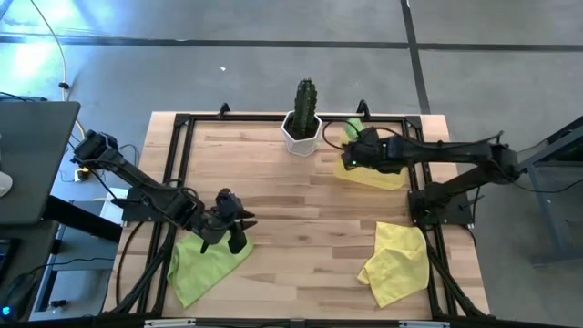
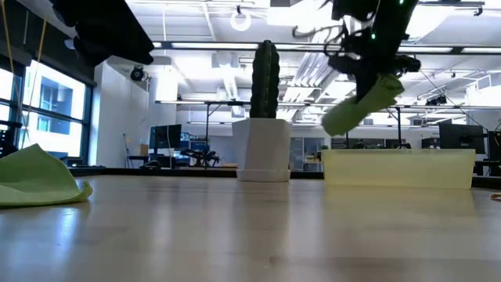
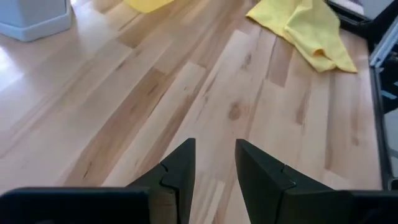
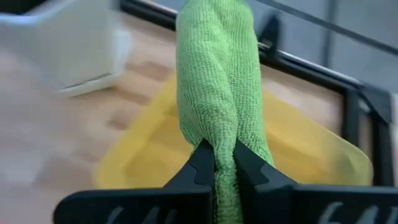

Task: Roll microfiber towels into tight, uniform cylinder then place into a basket
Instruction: Put the green towel into the yellow bin

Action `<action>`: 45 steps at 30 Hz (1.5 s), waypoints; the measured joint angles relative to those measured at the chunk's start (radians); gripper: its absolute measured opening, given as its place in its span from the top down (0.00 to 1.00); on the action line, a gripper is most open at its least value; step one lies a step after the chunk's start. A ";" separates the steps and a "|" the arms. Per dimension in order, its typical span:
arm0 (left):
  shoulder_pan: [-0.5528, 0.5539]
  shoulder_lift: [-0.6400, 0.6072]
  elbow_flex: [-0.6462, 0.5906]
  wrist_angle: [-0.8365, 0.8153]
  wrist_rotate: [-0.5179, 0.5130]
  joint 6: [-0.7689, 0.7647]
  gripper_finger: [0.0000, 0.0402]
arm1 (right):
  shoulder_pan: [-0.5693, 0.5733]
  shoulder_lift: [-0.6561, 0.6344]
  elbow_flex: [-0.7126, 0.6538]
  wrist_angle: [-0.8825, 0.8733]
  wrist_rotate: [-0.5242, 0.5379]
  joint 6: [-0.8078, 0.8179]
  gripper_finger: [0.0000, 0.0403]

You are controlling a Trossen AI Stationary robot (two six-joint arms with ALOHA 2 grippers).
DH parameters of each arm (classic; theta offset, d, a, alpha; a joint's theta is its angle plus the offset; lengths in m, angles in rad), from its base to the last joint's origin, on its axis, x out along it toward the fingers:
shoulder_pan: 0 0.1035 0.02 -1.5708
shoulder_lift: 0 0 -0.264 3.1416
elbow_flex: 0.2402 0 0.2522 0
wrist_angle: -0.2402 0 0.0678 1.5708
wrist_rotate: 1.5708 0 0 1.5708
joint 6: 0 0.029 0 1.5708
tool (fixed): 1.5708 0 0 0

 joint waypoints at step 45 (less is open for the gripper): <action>-0.030 0.018 -0.001 0.011 0.005 -0.052 0.75 | -0.328 -0.119 -0.484 0.584 -0.492 -1.179 1.00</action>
